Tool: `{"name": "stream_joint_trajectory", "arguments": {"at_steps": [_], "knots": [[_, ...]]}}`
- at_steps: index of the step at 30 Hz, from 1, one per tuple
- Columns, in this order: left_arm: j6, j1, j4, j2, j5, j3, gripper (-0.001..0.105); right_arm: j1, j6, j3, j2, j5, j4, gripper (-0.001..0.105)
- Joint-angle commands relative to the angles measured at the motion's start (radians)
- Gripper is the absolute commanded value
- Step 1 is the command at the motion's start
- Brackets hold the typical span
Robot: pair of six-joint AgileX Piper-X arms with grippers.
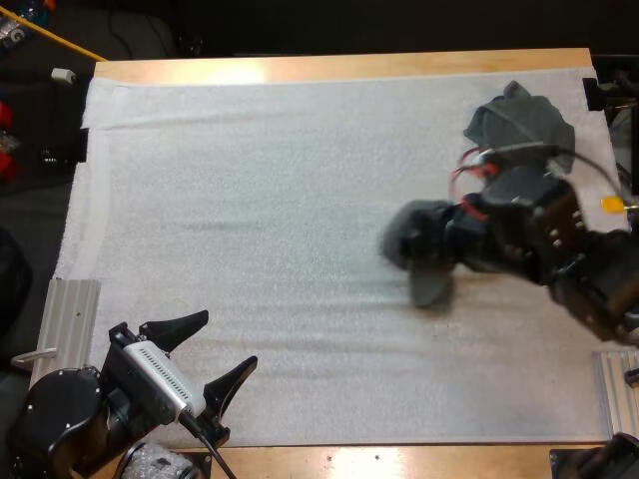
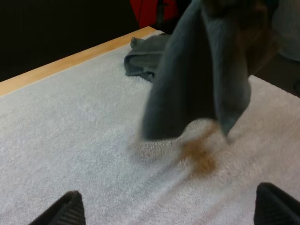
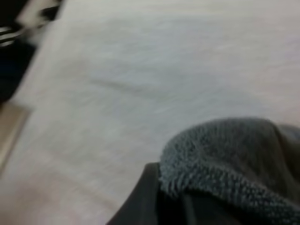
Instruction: Pick towel from pile, fold and stack
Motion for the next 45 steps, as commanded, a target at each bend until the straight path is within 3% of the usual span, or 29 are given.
{"name": "stream_joint_trajectory", "arguments": {"at_steps": [1, 7, 12, 16, 19, 21, 22, 23, 24, 34, 37, 42, 45], "knots": [[-0.008, -0.002, -0.009, 0.003, 0.008, -0.006, 0.069, 0.023, 0.017, -0.008, -0.005, -0.009, -0.024, 0.0], [-0.008, -0.002, -0.009, 0.003, 0.008, -0.006, 0.069, 0.088, 0.042, 0.052, 0.019, 0.075, -0.027, 0.0], [-0.008, -0.002, -0.009, 0.003, 0.008, -0.006, 0.069, 0.074, -0.03, 0.196, 0.101, 0.244, -0.027, 0.0], [-0.008, -0.002, -0.009, 0.003, 0.008, -0.006, 0.069, 0.032, -0.048, 0.243, 0.164, 0.367, -0.003, 0.001], [-0.008, -0.002, -0.009, 0.003, 0.008, -0.006, 0.069, -0.019, -0.03, 0.237, 0.178, 0.387, 0.0, 0.023], [-0.008, -0.002, -0.009, 0.003, 0.008, -0.006, 0.069, -0.054, -0.035, 0.212, 0.176, 0.387, 0.01, 0.055], [-0.008, -0.002, -0.009, 0.003, 0.008, -0.006, 0.069, -0.06, -0.038, 0.202, 0.176, 0.387, 0.013, 0.062], [-0.008, -0.002, -0.007, 0.003, 0.008, -0.006, 0.069, -0.074, -0.044, 0.182, 0.176, 0.387, 0.03, 0.076], [-0.008, -0.002, -0.005, 0.003, 0.008, -0.006, 0.069, -0.085, -0.053, 0.163, 0.172, 0.387, 0.049, 0.08], [-0.008, -0.002, 0.075, 0.003, 0.008, -0.006, 0.069, -0.084, -0.057, 0.132, 0.063, 0.386, 0.191, 0.054], [-0.008, -0.002, 0.103, 0.003, 0.008, -0.006, 0.069, -0.084, -0.057, 0.132, 0.025, 0.299, 0.225, 0.052], [-0.008, -0.002, 0.147, 0.003, 0.008, -0.006, 0.069, -0.084, -0.057, 0.132, -0.014, 0.063, 0.235, 0.052], [-0.009, -0.002, 0.184, 0.003, 0.008, -0.006, 0.069, -0.058, -0.057, 0.132, -0.014, -0.01, 0.228, 0.052]]}}
